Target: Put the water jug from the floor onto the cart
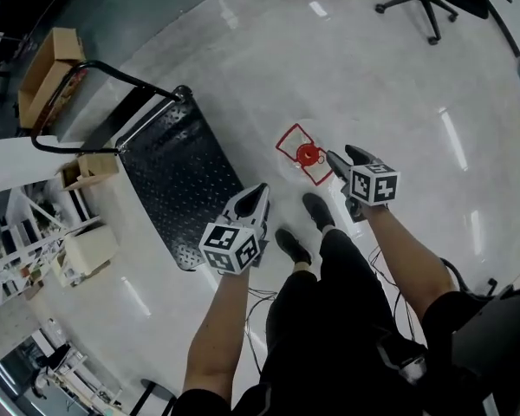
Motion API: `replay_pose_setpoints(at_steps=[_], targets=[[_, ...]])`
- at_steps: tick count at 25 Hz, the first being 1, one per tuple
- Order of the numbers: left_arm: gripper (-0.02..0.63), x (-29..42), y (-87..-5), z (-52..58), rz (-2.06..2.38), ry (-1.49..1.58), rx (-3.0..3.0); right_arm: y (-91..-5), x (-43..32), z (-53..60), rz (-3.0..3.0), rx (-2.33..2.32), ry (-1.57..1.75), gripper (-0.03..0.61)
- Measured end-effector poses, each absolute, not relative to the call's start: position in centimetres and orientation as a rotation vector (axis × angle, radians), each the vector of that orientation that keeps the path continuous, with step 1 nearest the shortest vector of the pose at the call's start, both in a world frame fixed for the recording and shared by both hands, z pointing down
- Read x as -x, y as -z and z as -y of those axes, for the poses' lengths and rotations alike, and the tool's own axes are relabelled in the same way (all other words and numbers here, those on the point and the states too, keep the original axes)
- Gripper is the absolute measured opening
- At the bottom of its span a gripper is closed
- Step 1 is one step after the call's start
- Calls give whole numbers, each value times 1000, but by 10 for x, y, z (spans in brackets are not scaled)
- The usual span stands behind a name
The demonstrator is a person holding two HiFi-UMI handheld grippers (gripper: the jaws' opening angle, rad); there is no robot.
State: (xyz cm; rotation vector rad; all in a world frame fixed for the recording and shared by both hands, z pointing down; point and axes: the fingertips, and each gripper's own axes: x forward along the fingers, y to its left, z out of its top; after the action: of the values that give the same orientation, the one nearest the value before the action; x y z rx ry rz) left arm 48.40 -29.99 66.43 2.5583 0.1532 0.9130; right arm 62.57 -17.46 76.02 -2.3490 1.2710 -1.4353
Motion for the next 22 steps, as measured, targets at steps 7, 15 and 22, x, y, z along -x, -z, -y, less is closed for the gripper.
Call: replay_pose_setpoints(at_steps=[7,15,22], targets=[[0,-486,-749,291,-141,-1053,-2435,-854,-608,149,-1106,2272,1623,225],[-1,-481,-812,275,-174,-1196,-2329,-906,-592,136,-942,2184,1725,224],[0,-464,-843,259,-113,-1217,-2215,-945,-585,138,-786,2068,1757,222]])
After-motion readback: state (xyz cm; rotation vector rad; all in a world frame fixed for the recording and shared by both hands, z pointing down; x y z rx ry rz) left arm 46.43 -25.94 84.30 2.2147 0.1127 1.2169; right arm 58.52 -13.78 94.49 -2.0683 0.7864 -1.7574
